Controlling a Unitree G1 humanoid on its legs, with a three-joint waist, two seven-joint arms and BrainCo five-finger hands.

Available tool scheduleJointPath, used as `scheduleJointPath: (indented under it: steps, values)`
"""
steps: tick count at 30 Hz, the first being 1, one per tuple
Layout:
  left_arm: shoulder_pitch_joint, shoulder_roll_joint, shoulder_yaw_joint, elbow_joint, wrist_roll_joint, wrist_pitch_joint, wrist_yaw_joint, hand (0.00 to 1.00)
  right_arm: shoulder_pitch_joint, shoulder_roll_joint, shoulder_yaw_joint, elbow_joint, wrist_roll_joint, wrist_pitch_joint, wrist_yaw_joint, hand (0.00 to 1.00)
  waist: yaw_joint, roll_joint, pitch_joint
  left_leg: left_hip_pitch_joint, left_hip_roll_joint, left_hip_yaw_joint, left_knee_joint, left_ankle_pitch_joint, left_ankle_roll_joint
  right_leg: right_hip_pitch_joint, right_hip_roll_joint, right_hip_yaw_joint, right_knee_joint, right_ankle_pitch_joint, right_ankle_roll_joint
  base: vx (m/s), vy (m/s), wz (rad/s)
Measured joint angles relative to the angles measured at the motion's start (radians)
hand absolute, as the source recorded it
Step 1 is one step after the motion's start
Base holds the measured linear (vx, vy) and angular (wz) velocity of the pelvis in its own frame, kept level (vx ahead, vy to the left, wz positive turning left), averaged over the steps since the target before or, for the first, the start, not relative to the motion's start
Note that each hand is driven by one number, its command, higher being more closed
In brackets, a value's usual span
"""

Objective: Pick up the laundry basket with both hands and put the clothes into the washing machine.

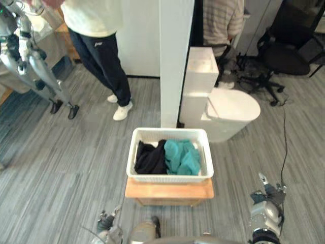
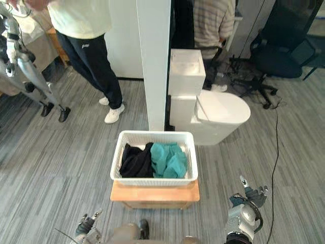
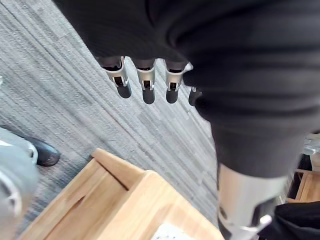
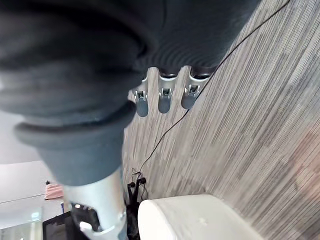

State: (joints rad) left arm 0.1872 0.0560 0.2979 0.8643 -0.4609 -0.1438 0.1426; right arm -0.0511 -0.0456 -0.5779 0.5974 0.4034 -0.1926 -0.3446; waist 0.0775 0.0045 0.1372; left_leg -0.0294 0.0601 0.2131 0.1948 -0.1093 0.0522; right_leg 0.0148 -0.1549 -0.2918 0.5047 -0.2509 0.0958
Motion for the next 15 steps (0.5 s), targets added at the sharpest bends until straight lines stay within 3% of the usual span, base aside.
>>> scheduleJointPath:
  steps: [3, 5, 6, 10, 13, 15]
  values:
    - [-0.008, 0.01, 0.082, 0.045, 0.002, -0.003, 0.018, 0.0, 0.005, -0.001, -0.006, -0.036, 0.0, -0.004, 0.0, 0.0, -0.01, 0.015, -0.007, 0.028, 0.014, -0.035, -0.018, 0.0, -0.002, -0.038, -0.026, 0.0, -0.119, 0.008, 0.0, 0.26, -0.07, 0.36]
    - [0.005, 0.029, 0.122, 0.056, 0.003, -0.008, 0.034, 0.0, 0.011, 0.005, -0.003, -0.037, 0.0, -0.005, 0.001, 0.0, -0.004, 0.0, -0.015, 0.05, 0.007, -0.047, -0.011, -0.014, -0.028, -0.031, -0.038, 0.019, -0.252, 0.115, -0.001, 0.19, -0.155, 0.35]
    - [0.019, 0.043, 0.163, 0.06, 0.003, -0.015, 0.036, 0.0, 0.011, 0.02, -0.002, -0.04, 0.0, -0.006, 0.003, 0.0, -0.004, -0.037, -0.021, 0.067, -0.019, -0.062, -0.01, -0.031, -0.055, -0.035, -0.067, 0.036, -0.289, 0.225, 0.029, 0.17, -0.257, 0.28]
    - [0.066, -0.026, 0.261, 0.068, -0.003, -0.014, 0.043, 0.0, 0.021, 0.002, 0.027, -0.04, -0.013, 0.003, 0.044, 0.0, 0.017, 0.009, -0.072, 0.077, 0.025, -0.099, -0.058, -0.021, -0.104, 0.029, -0.007, -0.01, -0.421, 0.21, 0.013, 0.12, -0.218, 0.12]
    - [0.075, -0.035, 0.32, -0.023, -0.019, -0.014, 0.058, 0.0, 0.039, -0.016, 0.065, -0.04, -0.015, 0.007, 0.081, 0.0, 0.02, 0.009, -0.076, 0.073, 0.037, -0.141, -0.095, 0.0, -0.135, 0.054, 0.022, -0.051, -0.471, 0.218, 0.003, 0.06, -0.144, 0.43]
    - [0.087, -0.035, 0.375, -0.18, -0.026, -0.014, 0.078, 0.0, 0.047, -0.031, 0.124, -0.04, -0.013, 0.017, 0.12, 0.0, 0.033, 0.001, -0.091, 0.045, 0.051, -0.172, -0.127, 0.018, -0.153, 0.049, 0.047, -0.082, -0.507, 0.226, -0.01, 0.07, -0.127, 0.37]
